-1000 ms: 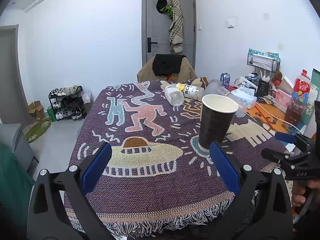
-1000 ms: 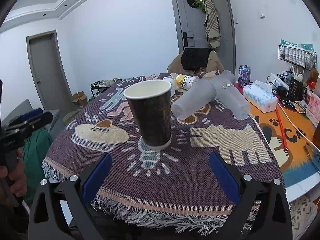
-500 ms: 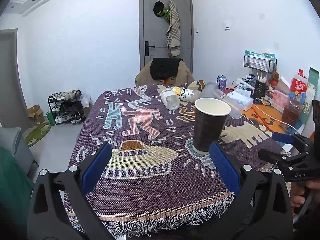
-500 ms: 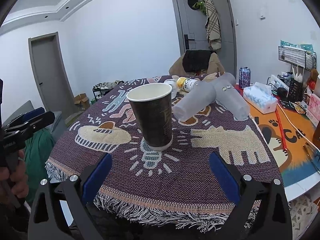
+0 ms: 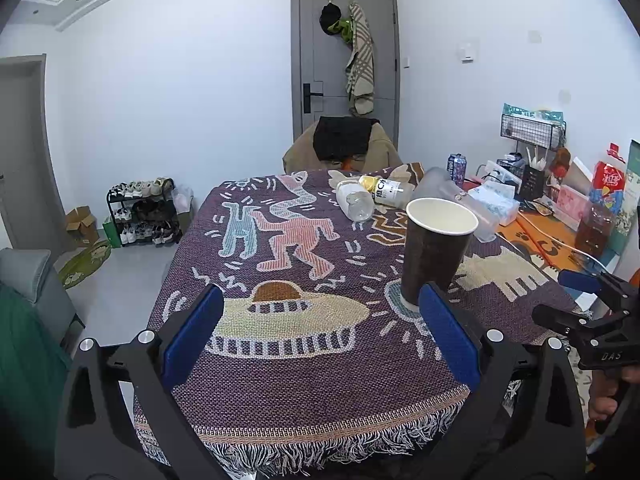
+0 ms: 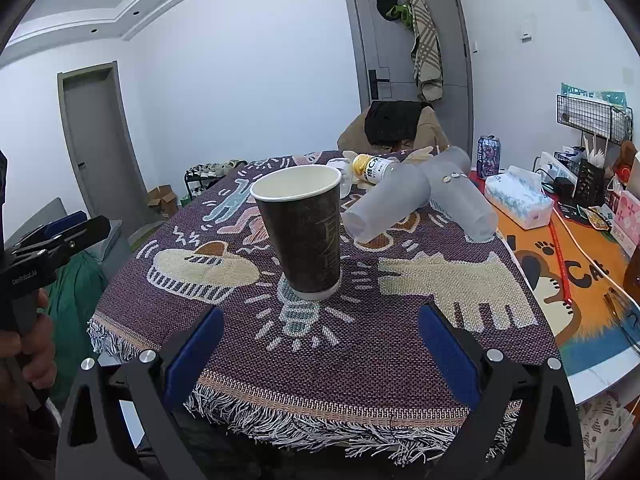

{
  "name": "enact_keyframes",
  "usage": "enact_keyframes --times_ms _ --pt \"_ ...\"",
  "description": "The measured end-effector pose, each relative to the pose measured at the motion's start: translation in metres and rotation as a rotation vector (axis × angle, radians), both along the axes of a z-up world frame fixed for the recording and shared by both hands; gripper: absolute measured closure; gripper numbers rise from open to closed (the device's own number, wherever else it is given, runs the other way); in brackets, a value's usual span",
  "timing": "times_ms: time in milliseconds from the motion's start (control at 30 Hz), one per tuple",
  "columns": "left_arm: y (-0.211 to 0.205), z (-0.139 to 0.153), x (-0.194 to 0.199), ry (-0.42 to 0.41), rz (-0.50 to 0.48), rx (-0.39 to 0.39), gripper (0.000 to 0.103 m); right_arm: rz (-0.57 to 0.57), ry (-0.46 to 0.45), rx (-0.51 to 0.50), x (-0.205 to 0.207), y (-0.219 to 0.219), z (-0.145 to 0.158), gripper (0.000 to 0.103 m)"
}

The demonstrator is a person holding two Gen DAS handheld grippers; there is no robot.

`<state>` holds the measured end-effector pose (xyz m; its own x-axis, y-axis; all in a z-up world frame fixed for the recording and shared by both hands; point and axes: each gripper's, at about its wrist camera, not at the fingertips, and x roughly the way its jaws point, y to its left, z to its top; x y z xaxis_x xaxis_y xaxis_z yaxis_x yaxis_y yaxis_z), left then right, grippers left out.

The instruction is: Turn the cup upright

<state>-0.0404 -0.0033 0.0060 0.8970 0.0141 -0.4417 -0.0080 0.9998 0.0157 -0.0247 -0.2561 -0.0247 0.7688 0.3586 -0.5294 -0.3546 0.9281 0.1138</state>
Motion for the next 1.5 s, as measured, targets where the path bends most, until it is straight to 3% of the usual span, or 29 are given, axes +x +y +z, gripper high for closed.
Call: enact_keyframes --times_ms 900,1500 --pt "-0.0035 -0.0011 0.0012 0.007 -0.026 -0.021 0.006 -0.003 0.011 0.0 0.0034 0.0009 -0.0049 0.008" --pt "-0.0073 -0.001 -0.0026 -0.014 -0.013 0.009 0.006 -0.007 0.011 -0.008 0.0035 0.0013 -0.0059 0.008"
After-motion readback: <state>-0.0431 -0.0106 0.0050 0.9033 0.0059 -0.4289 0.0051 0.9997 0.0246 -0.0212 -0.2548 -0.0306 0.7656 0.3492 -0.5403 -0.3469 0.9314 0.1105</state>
